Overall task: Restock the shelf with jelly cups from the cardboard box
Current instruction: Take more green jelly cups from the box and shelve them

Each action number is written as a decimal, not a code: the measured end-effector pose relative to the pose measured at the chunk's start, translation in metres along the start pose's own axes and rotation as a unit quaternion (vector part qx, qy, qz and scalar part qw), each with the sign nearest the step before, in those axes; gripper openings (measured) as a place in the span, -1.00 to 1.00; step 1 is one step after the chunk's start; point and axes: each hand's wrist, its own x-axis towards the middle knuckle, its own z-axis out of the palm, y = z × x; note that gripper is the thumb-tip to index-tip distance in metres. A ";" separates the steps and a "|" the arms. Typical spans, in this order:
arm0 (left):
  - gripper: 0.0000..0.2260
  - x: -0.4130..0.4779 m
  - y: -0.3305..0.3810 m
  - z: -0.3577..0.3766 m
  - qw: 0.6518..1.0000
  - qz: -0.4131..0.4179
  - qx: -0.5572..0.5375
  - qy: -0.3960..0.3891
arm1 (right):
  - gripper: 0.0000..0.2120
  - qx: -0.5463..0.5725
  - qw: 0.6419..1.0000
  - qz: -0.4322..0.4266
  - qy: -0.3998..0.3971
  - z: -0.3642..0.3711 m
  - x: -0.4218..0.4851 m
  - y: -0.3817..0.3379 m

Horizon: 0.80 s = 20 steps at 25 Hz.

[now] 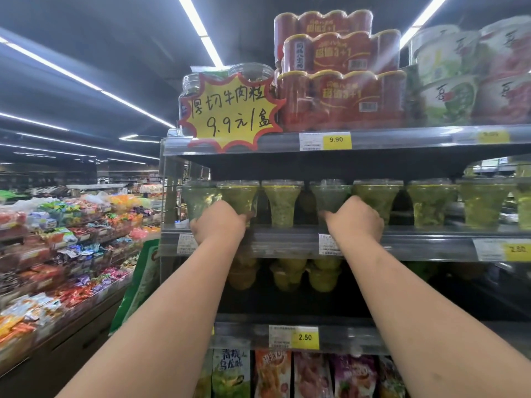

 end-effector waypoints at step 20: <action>-0.68 -0.247 -0.164 0.151 0.956 0.094 -0.270 -0.062 | -0.58 0.241 0.963 0.001 -0.121 0.096 -0.280 0.149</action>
